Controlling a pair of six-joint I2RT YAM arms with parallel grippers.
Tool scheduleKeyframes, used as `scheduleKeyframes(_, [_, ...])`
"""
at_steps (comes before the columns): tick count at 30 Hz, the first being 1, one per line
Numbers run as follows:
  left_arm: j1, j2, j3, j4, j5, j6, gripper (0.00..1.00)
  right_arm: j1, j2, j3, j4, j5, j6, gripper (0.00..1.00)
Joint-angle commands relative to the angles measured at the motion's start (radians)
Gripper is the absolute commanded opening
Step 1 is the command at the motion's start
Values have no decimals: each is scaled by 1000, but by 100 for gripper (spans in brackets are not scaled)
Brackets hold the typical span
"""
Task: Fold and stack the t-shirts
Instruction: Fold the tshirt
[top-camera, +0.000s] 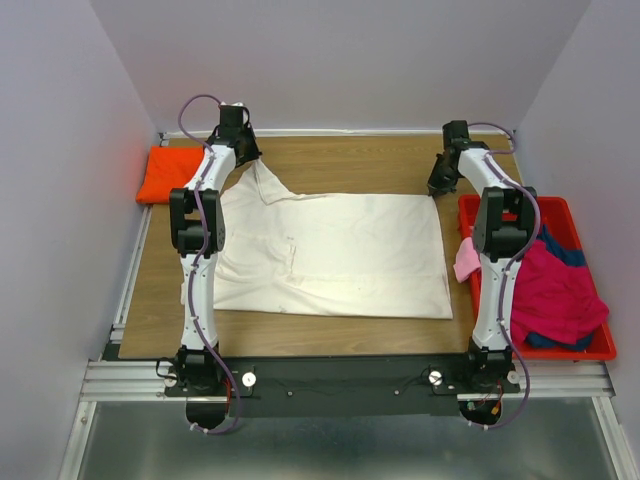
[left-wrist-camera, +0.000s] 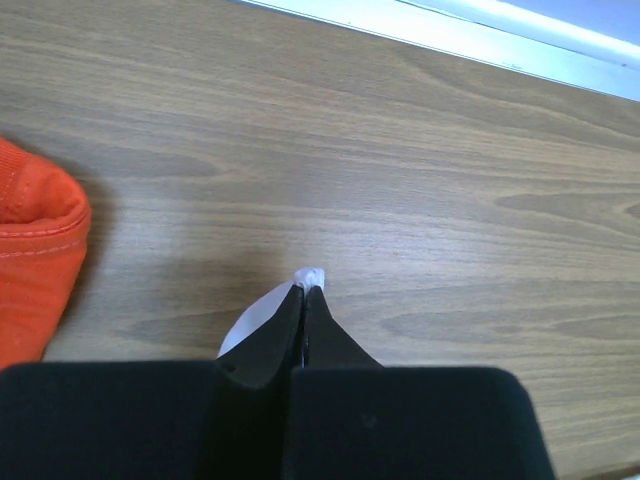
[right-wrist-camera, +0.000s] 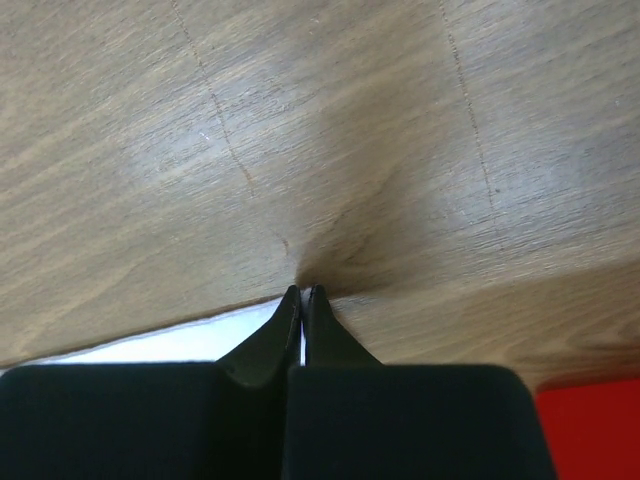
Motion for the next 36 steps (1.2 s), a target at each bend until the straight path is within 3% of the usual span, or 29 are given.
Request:
scheduleKeyframes(1, [7,-25,56,-14,62,7,0,-19,51,-2,-13,-8,5,0])
scheduleKeyframes(15, [7,25,148,211,243,-137,0,-91,89,163,-21,-23,39,0])
scheduleKeyframes(20, [9,15,147,227,270,-157,0,-91,94,208,-21,-97,31,1])
scheduleKeyframes(25, [21,-116,-39,185,212,-185,0,-91,30,187,-19,-130,13,0])
scheduleKeyframes(36, [35,-447,-441,157,164,-266,0,-73,-187,-50,-14,-193,-52,1])
